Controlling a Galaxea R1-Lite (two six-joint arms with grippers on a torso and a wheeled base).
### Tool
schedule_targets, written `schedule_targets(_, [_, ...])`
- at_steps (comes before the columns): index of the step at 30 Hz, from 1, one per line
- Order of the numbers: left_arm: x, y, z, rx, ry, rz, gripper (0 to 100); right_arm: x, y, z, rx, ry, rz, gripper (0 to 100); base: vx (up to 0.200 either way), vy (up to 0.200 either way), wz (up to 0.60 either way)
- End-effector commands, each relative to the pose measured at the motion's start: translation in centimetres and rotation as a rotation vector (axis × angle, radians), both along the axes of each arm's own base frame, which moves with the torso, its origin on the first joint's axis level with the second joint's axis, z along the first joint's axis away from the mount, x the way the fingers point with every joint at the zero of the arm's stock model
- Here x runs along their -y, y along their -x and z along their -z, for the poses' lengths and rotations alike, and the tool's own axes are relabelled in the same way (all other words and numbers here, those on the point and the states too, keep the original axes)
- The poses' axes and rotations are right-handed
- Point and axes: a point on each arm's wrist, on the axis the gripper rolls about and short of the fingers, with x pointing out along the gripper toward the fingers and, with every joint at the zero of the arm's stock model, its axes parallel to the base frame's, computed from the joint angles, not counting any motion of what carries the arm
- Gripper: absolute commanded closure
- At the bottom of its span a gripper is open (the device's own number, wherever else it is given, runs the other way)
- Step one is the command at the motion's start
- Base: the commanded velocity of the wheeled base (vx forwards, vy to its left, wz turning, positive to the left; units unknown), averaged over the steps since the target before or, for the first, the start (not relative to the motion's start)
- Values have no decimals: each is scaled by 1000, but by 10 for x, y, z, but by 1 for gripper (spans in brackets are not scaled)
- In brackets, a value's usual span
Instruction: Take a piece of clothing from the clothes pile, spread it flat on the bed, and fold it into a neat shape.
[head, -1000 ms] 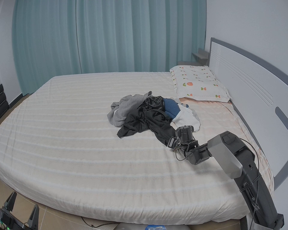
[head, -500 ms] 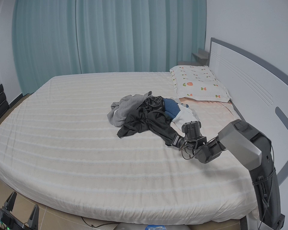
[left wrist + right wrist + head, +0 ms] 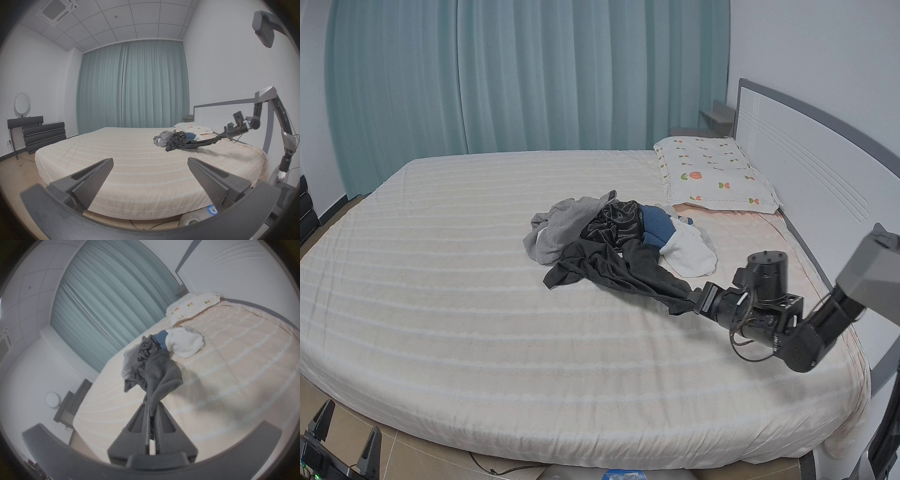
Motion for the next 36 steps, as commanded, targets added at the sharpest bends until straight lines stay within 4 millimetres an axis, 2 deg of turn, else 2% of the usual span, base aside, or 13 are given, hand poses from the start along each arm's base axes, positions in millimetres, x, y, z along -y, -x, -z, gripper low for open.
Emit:
schedule_targets(1, [0,0,4,3,0,1,0,37,131,-110,360,-217,-167,100,0,0,0])
schedule_targets(10, [0,0,5,2,-3,1,0,33,154,-158,545,-271,-233,100,0,0,0])
schedule_targets(14, [0,0,4,7,-7,6,0,30,161,-155,553,-247,-262,100,0,0,0])
schedule_targets(25, [0,0,3,13,-12,1,0,30,161,-148,541,-213,-267,100,0,0,0])
schedule_targets(26, [0,2,-7,67,10,0,0,31,162,-148,542,-212,-267,100,0,0,0])
schedule_targets(27, [0,7,-26,146,28,6,0,31,162,-148,543,-210,-267,100,0,0,0])
schedule_targets(28, [0,8,-31,164,34,10,0,31,162,-148,543,-210,-267,100,0,0,0])
schedule_targets(29, [0,16,-71,262,112,33,0,31,161,-148,542,-209,-263,100,0,0,0])
schedule_targets(30, [0,14,-89,249,156,52,0,31,161,-148,541,-208,-263,100,0,0,0])
schedule_targets(34, [1,2,-95,146,131,84,0,32,162,-147,540,-209,-260,100,0,0,0])
schedule_targets(36, [2,-16,-80,-31,96,100,0,34,162,-143,528,-201,-254,100,0,0,0])
